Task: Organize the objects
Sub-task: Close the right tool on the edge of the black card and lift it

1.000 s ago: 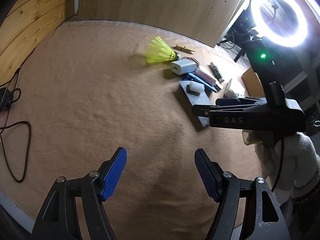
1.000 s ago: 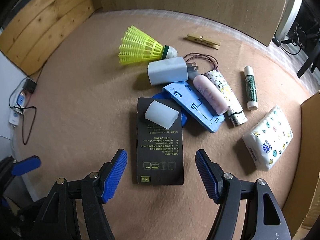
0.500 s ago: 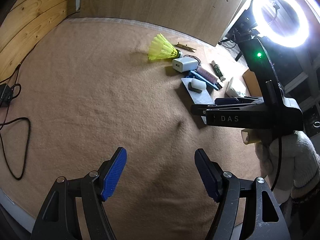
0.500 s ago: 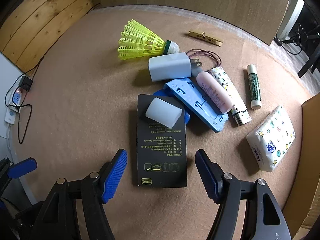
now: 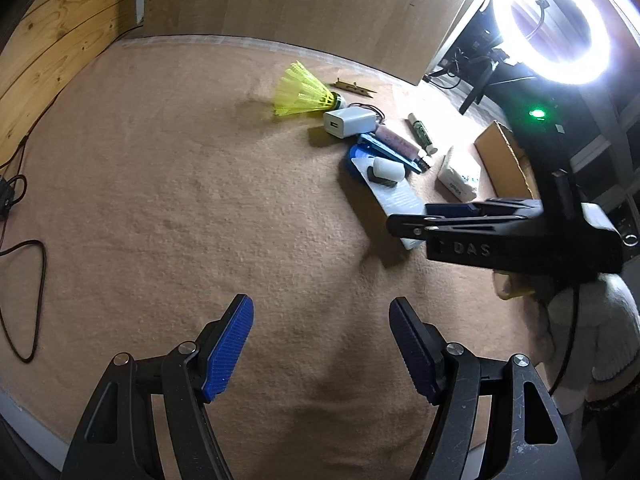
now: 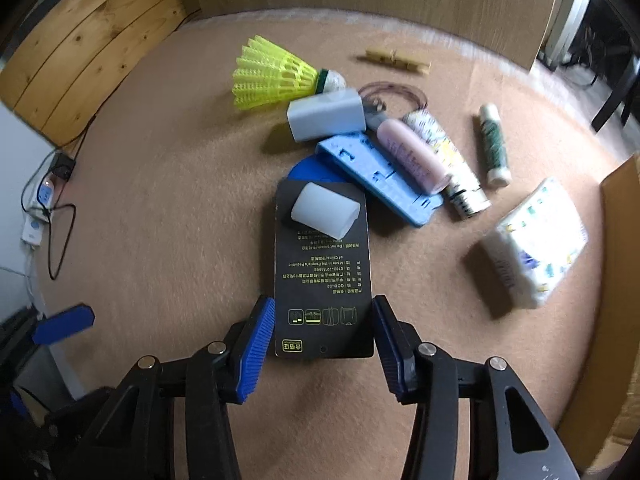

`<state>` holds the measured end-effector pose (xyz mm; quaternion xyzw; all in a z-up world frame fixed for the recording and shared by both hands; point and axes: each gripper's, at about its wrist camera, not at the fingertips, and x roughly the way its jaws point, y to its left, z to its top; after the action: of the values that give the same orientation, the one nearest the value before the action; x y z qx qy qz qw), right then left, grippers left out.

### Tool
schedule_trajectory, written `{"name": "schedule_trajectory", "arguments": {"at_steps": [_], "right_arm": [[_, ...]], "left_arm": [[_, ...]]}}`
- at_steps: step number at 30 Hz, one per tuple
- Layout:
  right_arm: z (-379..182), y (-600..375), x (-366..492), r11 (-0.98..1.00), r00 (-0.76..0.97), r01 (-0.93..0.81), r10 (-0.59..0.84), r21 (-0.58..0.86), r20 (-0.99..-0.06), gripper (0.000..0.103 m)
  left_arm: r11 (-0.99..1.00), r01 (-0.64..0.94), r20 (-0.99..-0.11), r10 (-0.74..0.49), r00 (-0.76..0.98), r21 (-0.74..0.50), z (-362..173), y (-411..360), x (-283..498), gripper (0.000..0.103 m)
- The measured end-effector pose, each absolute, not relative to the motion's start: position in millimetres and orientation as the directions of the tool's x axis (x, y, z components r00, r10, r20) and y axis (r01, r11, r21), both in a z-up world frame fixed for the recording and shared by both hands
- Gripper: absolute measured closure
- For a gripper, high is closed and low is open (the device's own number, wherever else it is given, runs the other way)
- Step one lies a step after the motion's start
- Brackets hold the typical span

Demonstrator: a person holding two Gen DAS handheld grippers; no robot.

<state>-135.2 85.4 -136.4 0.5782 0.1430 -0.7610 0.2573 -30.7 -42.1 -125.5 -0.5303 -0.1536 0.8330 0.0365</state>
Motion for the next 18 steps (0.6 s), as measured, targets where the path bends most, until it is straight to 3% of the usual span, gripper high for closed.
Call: {"name": "schedule_trajectory", "arguments": {"at_steps": [13, 15, 18], "right_arm": [[-99.1, 112.4, -112.7, -0.801, -0.234, 0.591, -0.283, 0.095, -0.93, 0.058], [-96.2, 119.8, -109.4, -0.804, -0.229, 0.586, -0.288, 0.105, -0.93, 0.085], [-92.9, 134.6, -106.2, -0.813, -0.231, 0.569, -0.298, 0.12, -0.926, 0.086]], "left_arm": [[-0.947, 0.098, -0.869, 0.235, -0.435, -0.306, -125.9, -34.5, -36.9, 0.029], [-0.947, 0.097, -0.869, 0.236, -0.434, -0.305, -126.3, -32.3, -38.1, 0.029], [-0.948, 0.091, -0.871, 0.238, -0.43, -0.304, -127.3, -27.0, -40.1, 0.029]]}}
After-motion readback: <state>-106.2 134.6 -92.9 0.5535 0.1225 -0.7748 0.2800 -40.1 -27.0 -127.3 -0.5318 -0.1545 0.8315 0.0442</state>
